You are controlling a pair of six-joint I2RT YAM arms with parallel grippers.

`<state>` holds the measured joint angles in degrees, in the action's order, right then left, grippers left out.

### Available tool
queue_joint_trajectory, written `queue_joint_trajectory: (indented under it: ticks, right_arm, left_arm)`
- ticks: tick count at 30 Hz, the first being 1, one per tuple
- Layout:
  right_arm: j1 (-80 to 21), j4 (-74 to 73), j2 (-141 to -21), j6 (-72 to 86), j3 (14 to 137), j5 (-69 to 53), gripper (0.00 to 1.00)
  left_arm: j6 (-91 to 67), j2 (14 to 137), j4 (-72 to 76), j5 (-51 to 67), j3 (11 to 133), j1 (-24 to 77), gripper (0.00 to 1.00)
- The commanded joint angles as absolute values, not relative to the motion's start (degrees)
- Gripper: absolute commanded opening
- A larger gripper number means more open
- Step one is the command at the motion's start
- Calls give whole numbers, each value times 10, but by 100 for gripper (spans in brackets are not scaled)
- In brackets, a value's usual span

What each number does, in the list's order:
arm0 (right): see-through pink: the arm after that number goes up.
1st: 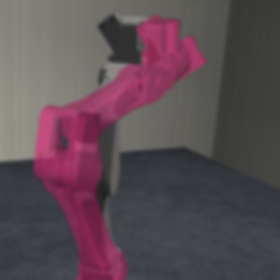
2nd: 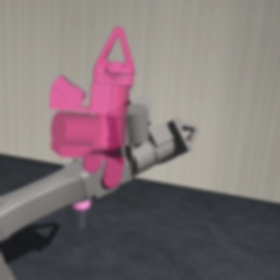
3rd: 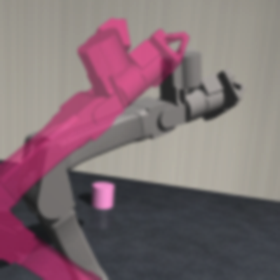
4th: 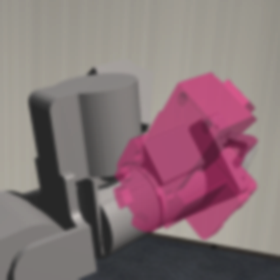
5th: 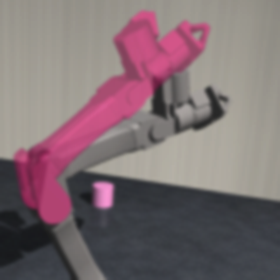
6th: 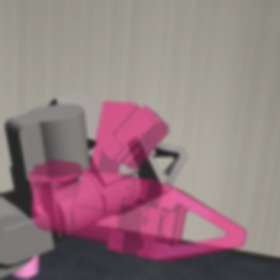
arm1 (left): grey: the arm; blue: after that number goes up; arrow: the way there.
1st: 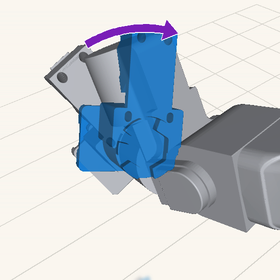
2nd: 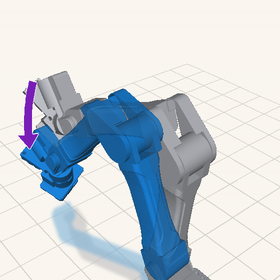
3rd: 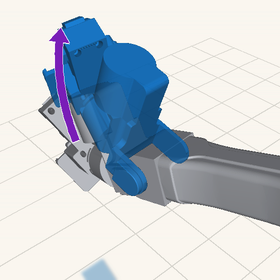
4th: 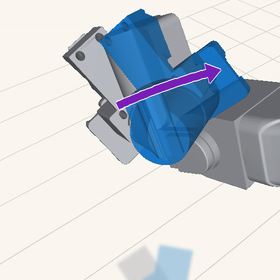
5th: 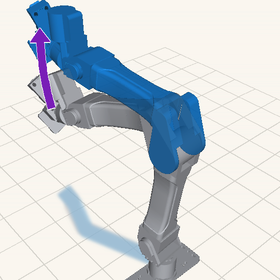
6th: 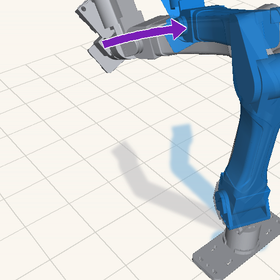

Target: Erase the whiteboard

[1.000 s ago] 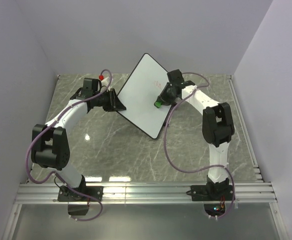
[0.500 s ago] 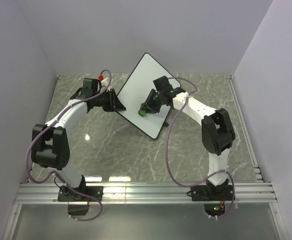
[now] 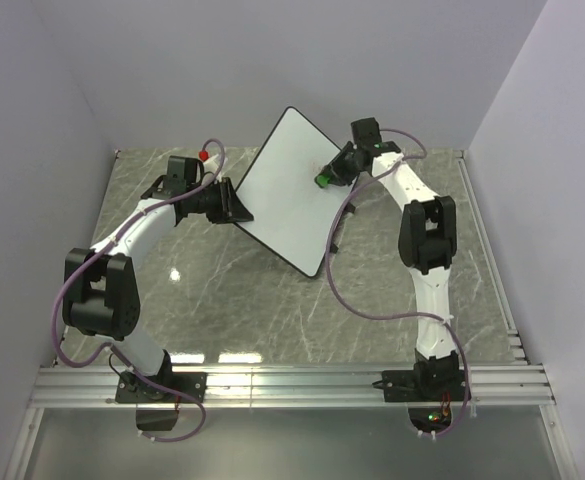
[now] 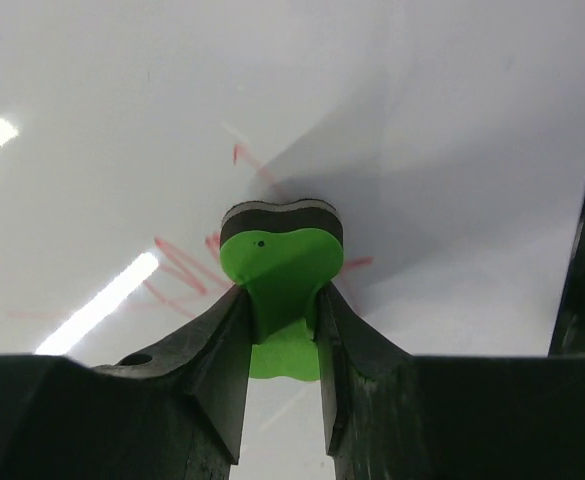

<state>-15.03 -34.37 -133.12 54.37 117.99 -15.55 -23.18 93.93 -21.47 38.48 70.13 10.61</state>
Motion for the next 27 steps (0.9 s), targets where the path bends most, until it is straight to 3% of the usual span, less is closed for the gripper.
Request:
queue_joint_trajectory:
  ticks: [1, 8, 17, 23, 27]
  right_arm:
    - [-154, -356, -1418, 566, 1196, -134, 0]
    - [-153, -344, -1420, 587, 1198, -155, 0]
    - [-201, -280, -1304, 598, 1051, -201, 0]
    - [-207, -276, -1347, 628, 1163, -237, 0]
    - [-207, -277, -1431, 673, 1337, -258, 0]
  left_arm:
    - [-173, 940, -276, 354, 697, 120, 0]
    - [-169, 947, -279, 351, 703, 120, 0]
    - [-155, 965, -283, 345, 716, 123, 0]
    - [-136, 972, -294, 324, 718, 148, 0]
    - [-129, 972, -298, 321, 712, 166, 0]
